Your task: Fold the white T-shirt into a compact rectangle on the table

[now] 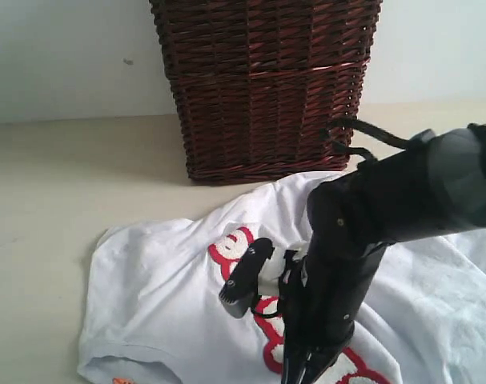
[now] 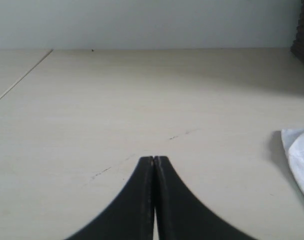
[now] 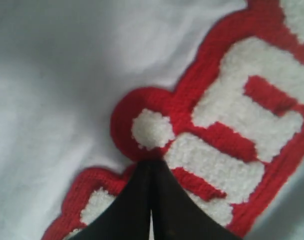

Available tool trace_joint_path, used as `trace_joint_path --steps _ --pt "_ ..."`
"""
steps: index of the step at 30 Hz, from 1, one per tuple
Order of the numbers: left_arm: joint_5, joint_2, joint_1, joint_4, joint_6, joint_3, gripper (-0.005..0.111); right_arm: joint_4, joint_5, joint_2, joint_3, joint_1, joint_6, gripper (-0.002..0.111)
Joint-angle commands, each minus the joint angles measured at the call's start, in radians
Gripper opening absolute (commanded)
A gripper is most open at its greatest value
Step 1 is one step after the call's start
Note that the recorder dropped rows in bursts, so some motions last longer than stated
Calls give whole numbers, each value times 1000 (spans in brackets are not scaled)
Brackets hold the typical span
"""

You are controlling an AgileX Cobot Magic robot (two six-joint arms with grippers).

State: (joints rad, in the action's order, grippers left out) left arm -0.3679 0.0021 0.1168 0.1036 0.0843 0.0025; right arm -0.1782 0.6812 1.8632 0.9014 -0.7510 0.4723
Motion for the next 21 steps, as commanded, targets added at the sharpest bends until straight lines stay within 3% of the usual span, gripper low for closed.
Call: trace_joint_path --steps 1,7,13,18,21 --pt "7 -2 3 -4 -1 -2 0 -7 -21 84 59 -91 -7 0" --pt "7 -2 3 -4 -1 -2 0 -9 4 206 234 -199 -7 0" --pt "7 -2 3 -4 -1 -2 0 -65 121 212 372 -220 -7 0" --pt "7 -2 3 -4 -1 -2 0 -67 245 36 372 -152 41 0" --pt "7 -2 3 -4 -1 -2 0 -63 349 -84 372 -63 112 0"
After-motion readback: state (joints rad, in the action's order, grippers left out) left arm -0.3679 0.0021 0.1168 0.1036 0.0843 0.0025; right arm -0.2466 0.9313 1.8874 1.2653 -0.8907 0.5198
